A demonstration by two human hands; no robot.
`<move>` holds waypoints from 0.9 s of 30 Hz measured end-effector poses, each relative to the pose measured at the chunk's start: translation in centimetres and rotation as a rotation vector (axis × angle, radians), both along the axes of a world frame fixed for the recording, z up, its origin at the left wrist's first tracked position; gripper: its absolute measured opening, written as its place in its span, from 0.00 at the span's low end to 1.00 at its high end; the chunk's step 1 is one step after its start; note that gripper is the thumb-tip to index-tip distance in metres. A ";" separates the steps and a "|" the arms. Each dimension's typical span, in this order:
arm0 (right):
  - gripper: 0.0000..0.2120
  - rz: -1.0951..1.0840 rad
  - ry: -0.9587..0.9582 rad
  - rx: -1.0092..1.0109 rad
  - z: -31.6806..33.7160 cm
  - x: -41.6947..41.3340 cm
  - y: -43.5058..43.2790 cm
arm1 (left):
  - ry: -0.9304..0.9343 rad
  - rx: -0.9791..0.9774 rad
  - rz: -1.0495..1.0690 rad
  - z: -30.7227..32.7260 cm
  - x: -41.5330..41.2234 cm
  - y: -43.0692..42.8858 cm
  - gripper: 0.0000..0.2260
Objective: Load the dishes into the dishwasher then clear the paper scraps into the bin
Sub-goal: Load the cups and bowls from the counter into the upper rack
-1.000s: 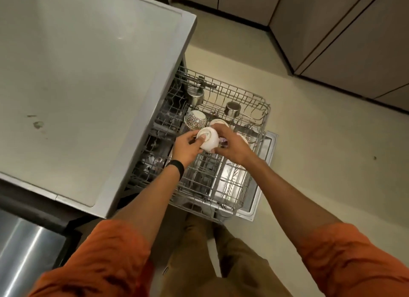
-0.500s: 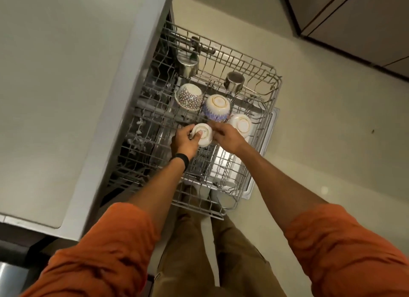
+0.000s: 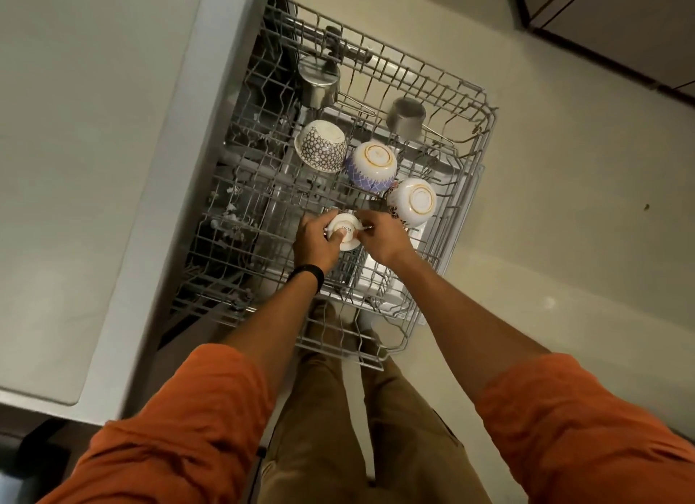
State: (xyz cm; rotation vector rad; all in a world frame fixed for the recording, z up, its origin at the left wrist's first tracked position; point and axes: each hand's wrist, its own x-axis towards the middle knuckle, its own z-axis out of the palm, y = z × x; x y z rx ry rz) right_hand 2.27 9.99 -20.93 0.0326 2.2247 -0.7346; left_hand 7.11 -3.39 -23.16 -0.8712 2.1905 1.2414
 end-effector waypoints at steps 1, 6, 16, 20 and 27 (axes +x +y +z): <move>0.18 0.021 0.014 0.010 0.1 0.1 0.0 | -0.008 0.000 -0.016 0.1 0.1 0.0 0.20; 0.22 0.081 0.050 0.052 1.2 0.8 -0.4 | -0.023 -0.025 -0.022 0.8 0.3 0.2 0.20; 0.21 0.139 0.148 -0.037 7.6 2.0 0.8 | 0.069 0.015 -0.039 7.1 1.4 0.0 0.21; 0.19 0.133 0.245 -0.122 12.0 2.1 0.9 | 0.200 -0.140 -0.104 12.7 2.0 0.2 0.18; 0.17 0.176 0.403 -0.285 19.7 2.9 -0.5 | 0.430 -0.406 -0.170 21.6 5.0 -1.0 0.19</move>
